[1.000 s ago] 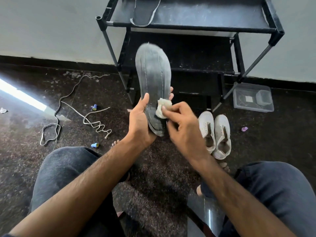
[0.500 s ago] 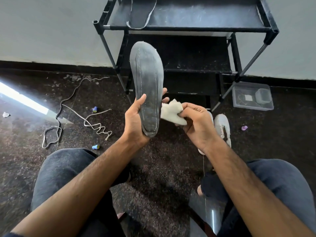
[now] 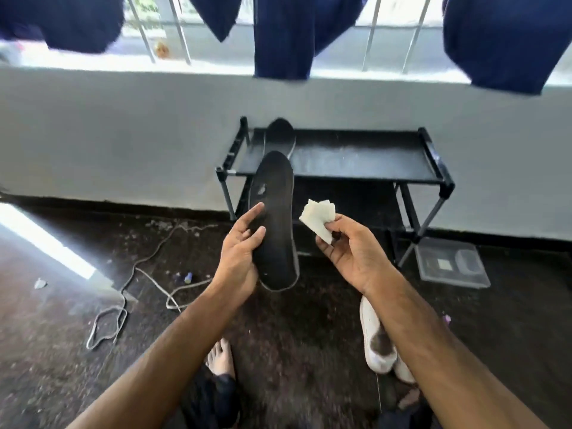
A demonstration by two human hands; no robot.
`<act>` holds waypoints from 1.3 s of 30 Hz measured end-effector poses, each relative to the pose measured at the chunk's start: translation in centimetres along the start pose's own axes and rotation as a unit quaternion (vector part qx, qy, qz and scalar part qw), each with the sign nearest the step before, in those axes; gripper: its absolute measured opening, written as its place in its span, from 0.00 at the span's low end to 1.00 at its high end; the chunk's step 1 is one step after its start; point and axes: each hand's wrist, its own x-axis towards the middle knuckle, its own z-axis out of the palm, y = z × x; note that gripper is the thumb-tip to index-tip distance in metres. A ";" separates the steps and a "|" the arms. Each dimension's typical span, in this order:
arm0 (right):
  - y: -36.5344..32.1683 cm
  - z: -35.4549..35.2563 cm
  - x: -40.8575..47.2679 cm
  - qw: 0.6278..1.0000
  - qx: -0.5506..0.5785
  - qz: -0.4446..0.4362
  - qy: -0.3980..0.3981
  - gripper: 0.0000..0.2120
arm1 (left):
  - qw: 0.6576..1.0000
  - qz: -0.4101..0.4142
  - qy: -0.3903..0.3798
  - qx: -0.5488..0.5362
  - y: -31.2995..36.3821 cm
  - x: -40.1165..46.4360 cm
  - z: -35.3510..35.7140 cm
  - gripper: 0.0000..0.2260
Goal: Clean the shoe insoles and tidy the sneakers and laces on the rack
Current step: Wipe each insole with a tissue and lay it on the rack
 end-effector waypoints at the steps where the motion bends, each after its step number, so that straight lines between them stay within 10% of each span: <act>1: -1.1 1.0 0.6 1.000 -0.005 -0.001 -0.002 0.10 | 1.000 0.015 -0.004 0.020 1.4 0.9 0.0 0.19; 11: -7.7 7.6 9.5 0.996 -0.057 -0.067 -0.003 0.08 | 0.933 0.095 0.067 0.342 11.6 17.1 -2.5 0.23; 32: -6.5 6.6 22.0 0.995 -0.051 -0.077 0.028 0.10 | 0.826 0.022 0.088 0.557 8.9 30.7 -5.0 0.25; 36: -7.1 6.2 21.9 0.995 -0.039 -0.087 0.024 0.09 | 0.667 0.071 0.125 0.731 9.0 30.3 -3.6 0.17; 39: -7.6 5.8 21.6 0.995 -0.038 -0.092 0.022 0.09 | 0.627 0.129 0.075 0.765 8.1 30.0 -1.0 0.14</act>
